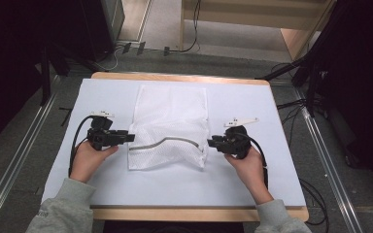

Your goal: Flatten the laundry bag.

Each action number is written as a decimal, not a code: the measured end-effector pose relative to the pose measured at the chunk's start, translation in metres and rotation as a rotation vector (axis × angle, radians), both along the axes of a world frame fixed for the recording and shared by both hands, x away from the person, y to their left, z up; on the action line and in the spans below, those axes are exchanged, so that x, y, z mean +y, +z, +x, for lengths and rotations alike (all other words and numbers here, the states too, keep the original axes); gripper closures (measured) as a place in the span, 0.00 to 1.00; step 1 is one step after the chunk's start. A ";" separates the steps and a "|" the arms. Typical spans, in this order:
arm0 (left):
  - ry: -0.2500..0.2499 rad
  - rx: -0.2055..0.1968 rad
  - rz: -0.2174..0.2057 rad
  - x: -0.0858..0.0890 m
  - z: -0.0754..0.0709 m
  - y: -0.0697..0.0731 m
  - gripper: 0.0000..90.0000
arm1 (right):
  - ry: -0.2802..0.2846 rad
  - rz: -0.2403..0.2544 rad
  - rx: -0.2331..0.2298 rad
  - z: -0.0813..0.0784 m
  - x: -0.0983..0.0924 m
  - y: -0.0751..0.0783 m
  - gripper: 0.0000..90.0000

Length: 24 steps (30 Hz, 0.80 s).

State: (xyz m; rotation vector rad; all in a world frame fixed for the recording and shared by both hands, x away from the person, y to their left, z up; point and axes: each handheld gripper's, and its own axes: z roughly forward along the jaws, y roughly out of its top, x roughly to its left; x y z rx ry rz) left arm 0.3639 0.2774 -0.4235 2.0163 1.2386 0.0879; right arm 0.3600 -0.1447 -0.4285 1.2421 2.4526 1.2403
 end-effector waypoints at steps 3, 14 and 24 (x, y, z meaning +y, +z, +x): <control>-0.010 0.008 0.006 -0.003 -0.006 -0.002 0.62 | 0.012 0.001 0.003 -0.011 0.003 0.000 0.76; -0.039 0.009 0.010 -0.010 -0.014 -0.006 0.64 | 0.093 -0.063 0.059 -0.028 0.024 -0.016 0.85; -0.046 0.012 0.015 -0.015 -0.014 -0.008 0.64 | 0.088 -0.058 0.078 -0.031 -0.001 -0.011 1.00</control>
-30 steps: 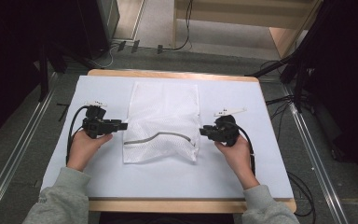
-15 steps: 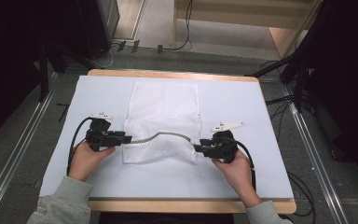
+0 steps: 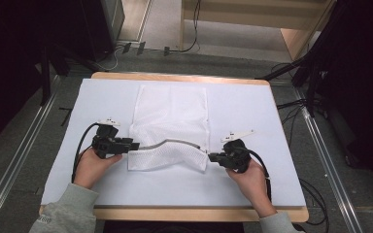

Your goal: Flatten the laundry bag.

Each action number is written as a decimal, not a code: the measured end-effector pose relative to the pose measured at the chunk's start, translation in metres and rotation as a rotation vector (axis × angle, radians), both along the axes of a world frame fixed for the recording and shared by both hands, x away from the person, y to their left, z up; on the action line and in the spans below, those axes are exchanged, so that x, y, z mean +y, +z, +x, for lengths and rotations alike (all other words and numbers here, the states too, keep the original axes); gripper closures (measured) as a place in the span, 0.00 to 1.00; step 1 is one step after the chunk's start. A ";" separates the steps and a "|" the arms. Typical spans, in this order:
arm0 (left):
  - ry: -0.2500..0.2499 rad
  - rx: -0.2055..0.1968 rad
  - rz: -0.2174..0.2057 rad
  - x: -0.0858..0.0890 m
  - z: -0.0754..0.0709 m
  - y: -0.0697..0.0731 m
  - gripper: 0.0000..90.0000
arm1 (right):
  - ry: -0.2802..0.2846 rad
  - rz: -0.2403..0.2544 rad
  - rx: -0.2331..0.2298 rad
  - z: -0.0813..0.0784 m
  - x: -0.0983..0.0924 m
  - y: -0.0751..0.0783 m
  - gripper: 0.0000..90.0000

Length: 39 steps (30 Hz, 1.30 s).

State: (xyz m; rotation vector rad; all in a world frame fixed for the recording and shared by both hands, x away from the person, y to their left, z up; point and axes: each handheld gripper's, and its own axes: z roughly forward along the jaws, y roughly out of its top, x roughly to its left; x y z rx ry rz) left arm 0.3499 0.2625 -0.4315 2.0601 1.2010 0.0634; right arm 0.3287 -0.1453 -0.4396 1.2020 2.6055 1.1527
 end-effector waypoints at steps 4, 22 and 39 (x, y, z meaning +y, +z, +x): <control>-0.011 0.015 -0.015 -0.004 -0.001 -0.002 0.69 | -0.003 0.010 -0.005 -0.002 -0.010 0.000 1.00; -0.077 0.077 0.072 -0.014 -0.013 -0.020 0.90 | -0.074 -0.010 0.043 -0.008 -0.048 -0.008 1.00; -0.097 0.000 -0.012 -0.016 -0.015 -0.005 0.68 | -0.080 0.049 -0.019 -0.015 -0.057 -0.002 0.78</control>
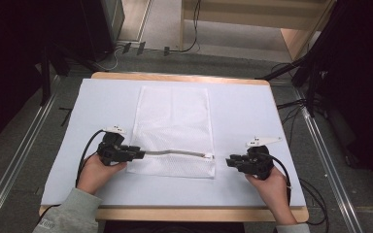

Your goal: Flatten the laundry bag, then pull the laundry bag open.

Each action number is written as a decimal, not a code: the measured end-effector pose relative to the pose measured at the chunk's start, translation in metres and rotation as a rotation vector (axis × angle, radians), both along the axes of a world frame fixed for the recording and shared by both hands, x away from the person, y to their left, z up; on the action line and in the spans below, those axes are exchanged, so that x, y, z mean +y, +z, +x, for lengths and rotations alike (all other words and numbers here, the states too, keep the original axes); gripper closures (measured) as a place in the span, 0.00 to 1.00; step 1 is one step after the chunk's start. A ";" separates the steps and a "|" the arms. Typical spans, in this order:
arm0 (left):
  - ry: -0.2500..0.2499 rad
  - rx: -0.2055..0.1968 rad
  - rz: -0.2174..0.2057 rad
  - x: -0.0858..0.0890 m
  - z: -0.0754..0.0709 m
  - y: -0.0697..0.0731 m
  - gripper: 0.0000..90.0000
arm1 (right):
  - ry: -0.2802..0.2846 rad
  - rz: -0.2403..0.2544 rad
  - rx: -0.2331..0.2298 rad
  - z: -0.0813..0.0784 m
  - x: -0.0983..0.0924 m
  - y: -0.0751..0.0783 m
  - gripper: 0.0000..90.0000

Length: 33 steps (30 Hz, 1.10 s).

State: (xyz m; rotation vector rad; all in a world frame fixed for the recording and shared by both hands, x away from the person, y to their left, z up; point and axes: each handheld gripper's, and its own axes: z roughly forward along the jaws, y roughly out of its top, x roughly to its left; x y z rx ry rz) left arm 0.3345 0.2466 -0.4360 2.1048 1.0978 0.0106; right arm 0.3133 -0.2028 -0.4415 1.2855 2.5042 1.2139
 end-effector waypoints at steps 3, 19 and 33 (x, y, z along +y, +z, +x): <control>0.002 -0.011 0.001 -0.002 0.001 0.001 0.63 | 0.003 0.017 -0.023 0.001 0.002 0.003 0.73; -0.035 -0.029 -0.006 -0.018 0.011 0.003 0.45 | 0.001 0.013 -0.034 0.019 0.020 -0.002 0.64; -0.059 -0.027 -0.037 -0.034 0.020 0.011 0.42 | -0.030 0.027 -0.040 0.031 0.021 -0.003 0.65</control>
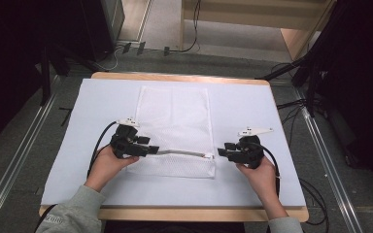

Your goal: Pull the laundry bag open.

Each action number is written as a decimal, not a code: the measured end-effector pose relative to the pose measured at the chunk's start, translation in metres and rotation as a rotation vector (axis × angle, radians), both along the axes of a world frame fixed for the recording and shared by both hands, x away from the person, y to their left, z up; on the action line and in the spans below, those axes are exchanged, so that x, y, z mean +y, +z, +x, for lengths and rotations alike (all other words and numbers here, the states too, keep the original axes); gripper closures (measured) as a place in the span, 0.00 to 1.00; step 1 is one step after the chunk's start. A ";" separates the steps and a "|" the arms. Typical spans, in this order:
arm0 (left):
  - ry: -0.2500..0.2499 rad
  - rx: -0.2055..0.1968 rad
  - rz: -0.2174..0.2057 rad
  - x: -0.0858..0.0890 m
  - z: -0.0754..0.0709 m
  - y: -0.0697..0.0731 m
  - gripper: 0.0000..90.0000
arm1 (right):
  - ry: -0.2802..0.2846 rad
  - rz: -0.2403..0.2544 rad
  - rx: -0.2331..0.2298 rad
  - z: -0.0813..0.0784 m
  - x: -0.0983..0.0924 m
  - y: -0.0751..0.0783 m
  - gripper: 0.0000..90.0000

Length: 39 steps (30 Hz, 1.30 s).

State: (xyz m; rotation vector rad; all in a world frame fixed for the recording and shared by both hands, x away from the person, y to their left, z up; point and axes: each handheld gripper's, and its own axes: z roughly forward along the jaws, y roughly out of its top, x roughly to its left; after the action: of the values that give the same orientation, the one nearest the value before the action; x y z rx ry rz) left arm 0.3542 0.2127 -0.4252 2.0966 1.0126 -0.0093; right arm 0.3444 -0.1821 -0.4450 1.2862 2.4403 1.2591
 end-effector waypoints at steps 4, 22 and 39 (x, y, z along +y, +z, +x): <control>-0.010 -0.001 0.002 -0.006 0.003 0.002 0.43 | -0.004 -0.002 -0.001 0.004 0.004 -0.001 0.64; -0.058 0.022 -0.007 -0.058 0.019 0.004 0.78 | -0.014 -0.015 0.029 0.015 0.020 -0.011 0.72; -0.167 0.023 0.008 -0.095 0.017 -0.017 1.00 | -0.004 0.002 0.077 0.012 0.027 -0.020 1.00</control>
State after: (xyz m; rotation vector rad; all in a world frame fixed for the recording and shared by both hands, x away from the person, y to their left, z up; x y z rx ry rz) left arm 0.3714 0.1177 -0.4420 2.1868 0.8494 -0.1131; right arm 0.3563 -0.1547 -0.4649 1.3644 2.4870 1.2331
